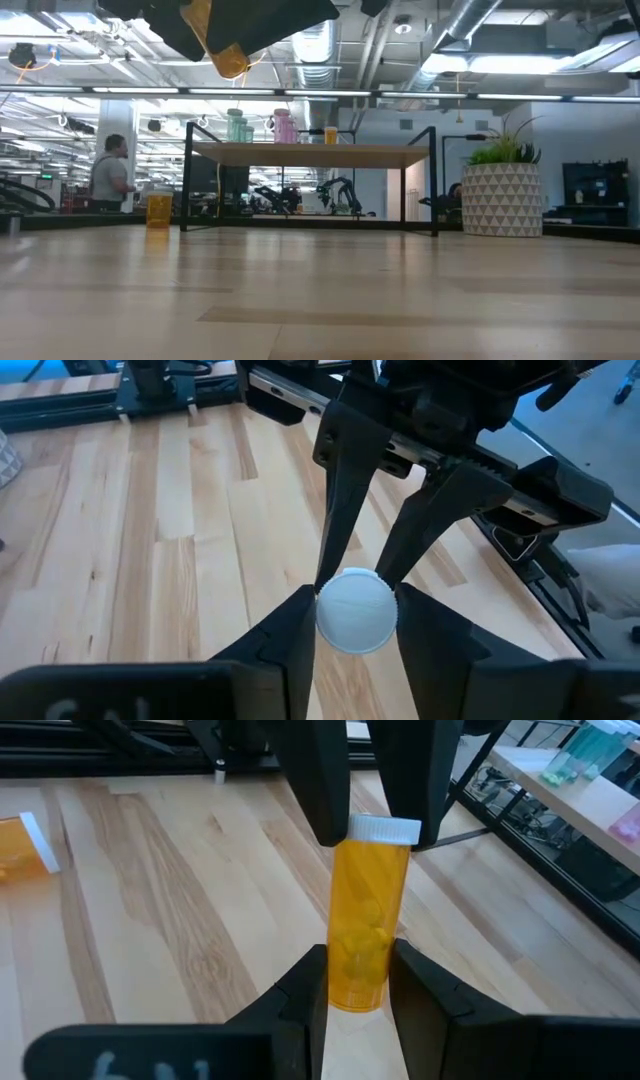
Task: Pick and place medicine bottles onto shelf by color
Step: Put the left small orange pill bottle on the shelf aligned with the other small orange pill bottle
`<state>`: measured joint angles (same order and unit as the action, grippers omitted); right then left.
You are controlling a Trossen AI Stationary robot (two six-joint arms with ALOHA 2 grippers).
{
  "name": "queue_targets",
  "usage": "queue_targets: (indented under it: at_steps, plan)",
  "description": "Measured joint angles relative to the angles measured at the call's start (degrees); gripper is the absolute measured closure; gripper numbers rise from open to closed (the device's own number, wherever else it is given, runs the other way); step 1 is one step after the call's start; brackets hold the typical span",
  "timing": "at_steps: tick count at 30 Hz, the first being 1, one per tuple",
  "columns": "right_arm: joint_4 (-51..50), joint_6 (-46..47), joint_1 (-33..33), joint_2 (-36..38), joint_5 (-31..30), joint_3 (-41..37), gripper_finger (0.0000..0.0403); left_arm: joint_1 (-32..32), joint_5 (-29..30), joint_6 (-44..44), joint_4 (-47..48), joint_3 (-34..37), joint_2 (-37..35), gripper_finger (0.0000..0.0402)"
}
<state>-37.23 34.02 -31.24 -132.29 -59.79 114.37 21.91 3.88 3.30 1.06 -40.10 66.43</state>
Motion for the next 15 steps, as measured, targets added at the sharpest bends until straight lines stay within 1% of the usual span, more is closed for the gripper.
queue_targets:
  at_steps: [3, 6, 8, 11, 15]
  plan:
    - [-0.2, 0.0, 0.0, 0.0, 0.2, 0.0, 0.0291, 0.0, 0.2, 0.4, 0.0, 0.0, 0.0, 0.0295]
    - [-0.5, 0.0, 0.0, 0.0, 0.9, 0.0, 0.0277, 0.0, 0.5, 0.7, 0.2, 0.0, 0.0, 0.0296]
    - [-0.5, 0.1, 0.1, 0.0, 1.3, 0.0, 0.0262, 0.0, 0.7, 0.9, 1.8, -0.4, 0.0, 0.0296]
    - [-2.4, 1.7, 0.0, 0.2, 1.6, 0.0, 0.0232, 0.0, 2.9, 1.0, 5.7, -2.0, 0.0, 0.0296]
    - [-9.8, 7.9, -0.5, 2.4, 2.1, 0.0, 0.0189, 0.0, 5.7, 0.4, 12.1, -5.7, 0.0, 0.0297]
